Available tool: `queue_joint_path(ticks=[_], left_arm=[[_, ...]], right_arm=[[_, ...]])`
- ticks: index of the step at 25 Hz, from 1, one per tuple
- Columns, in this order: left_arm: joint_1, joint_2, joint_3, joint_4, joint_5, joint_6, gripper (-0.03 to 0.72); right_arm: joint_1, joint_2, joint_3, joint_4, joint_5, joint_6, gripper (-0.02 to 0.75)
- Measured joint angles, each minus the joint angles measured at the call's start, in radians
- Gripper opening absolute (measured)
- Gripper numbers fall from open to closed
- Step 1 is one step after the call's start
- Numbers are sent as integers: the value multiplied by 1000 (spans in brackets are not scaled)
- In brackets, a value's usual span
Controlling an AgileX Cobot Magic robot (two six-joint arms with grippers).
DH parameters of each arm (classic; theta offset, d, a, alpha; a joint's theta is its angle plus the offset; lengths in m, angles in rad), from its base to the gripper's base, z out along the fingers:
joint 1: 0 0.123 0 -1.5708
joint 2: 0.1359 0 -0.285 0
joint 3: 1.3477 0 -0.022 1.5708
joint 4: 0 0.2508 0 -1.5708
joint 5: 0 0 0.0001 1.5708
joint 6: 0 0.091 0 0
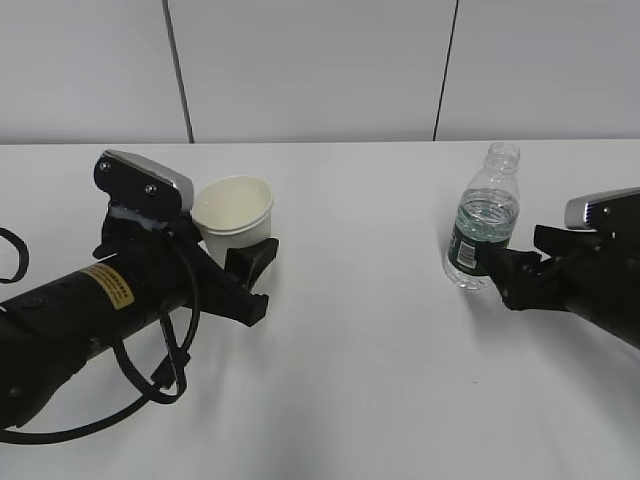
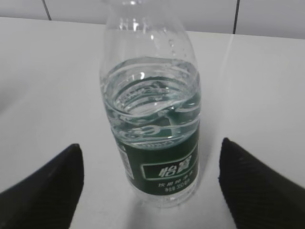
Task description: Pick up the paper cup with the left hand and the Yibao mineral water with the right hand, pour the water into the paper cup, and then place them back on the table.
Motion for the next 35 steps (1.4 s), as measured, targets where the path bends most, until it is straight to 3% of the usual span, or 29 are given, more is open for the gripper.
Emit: queue_joint_path(ticks=[23, 30, 35], left_arm=[[0, 0, 0, 1, 0, 0, 459], [0, 0, 0, 1, 1, 0, 459], [0, 0, 0, 1, 1, 0, 459]], right_arm=[[0, 264, -259, -114, -76, 0, 654], [-1, 269, -263, -117, -80, 0, 519], [-1, 270, -265, -117, -82, 0, 490]])
